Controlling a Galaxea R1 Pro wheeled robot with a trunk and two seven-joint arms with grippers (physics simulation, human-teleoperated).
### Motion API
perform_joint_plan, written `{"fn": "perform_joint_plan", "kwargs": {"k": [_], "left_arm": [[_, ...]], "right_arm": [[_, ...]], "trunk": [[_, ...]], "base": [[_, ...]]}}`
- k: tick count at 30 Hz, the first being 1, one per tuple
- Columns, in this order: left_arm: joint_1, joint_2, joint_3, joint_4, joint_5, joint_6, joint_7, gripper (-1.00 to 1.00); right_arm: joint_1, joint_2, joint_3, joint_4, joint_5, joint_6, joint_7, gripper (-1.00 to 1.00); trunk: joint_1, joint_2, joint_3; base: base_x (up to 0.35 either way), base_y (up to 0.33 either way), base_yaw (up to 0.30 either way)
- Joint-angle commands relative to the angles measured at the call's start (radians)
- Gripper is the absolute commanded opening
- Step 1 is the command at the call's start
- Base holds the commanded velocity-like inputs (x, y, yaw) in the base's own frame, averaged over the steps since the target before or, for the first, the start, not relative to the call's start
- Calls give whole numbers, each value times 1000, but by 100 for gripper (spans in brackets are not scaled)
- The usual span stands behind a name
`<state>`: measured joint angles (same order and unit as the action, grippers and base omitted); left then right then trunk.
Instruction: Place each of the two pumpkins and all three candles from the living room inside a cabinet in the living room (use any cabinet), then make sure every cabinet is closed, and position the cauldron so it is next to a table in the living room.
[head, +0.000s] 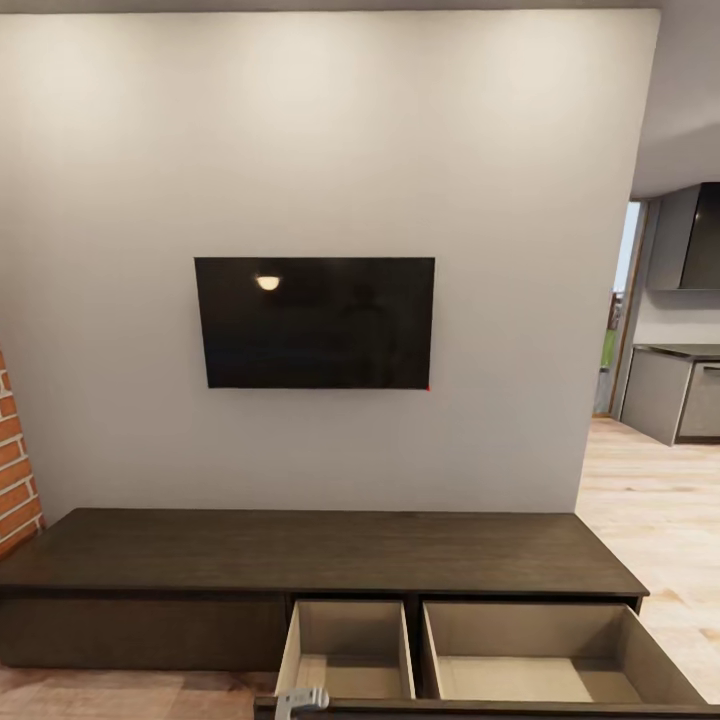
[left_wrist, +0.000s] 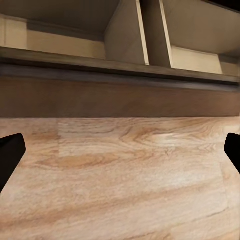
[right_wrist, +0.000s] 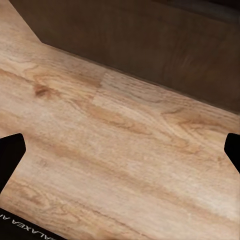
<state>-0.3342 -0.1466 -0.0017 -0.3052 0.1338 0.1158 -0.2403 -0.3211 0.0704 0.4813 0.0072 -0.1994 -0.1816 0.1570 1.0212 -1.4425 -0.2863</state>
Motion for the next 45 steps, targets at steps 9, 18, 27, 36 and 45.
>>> {"fn": "perform_joint_plan", "kwargs": {"k": [9,18,27,36,45], "left_arm": [[0,-1,-1,-2,11,7,-2,100],[0,-1,-1,-2,11,7,-3,100],[0,-1,-3,-3,11,7,-4,100],[0,-1,-4,-2,10,6,-5,100],[0,-2,-4,-2,10,7,-5,100]], "right_arm": [[-1,1,8,1,-12,-4,4,100],[-1,3,9,0,-12,-2,3,100],[-1,3,10,0,-12,-1,3,100],[-1,3,10,0,-12,-1,3,100],[-1,2,8,0,-12,-2,4,100]], "trunk": [[0,-1,-1],[0,-1,-1],[0,-1,-1],[0,-1,-3],[0,-1,-6]], "base": [[5,0,18],[0,0,194],[0,0,277],[-35,13,279],[-198,178,151]]}}
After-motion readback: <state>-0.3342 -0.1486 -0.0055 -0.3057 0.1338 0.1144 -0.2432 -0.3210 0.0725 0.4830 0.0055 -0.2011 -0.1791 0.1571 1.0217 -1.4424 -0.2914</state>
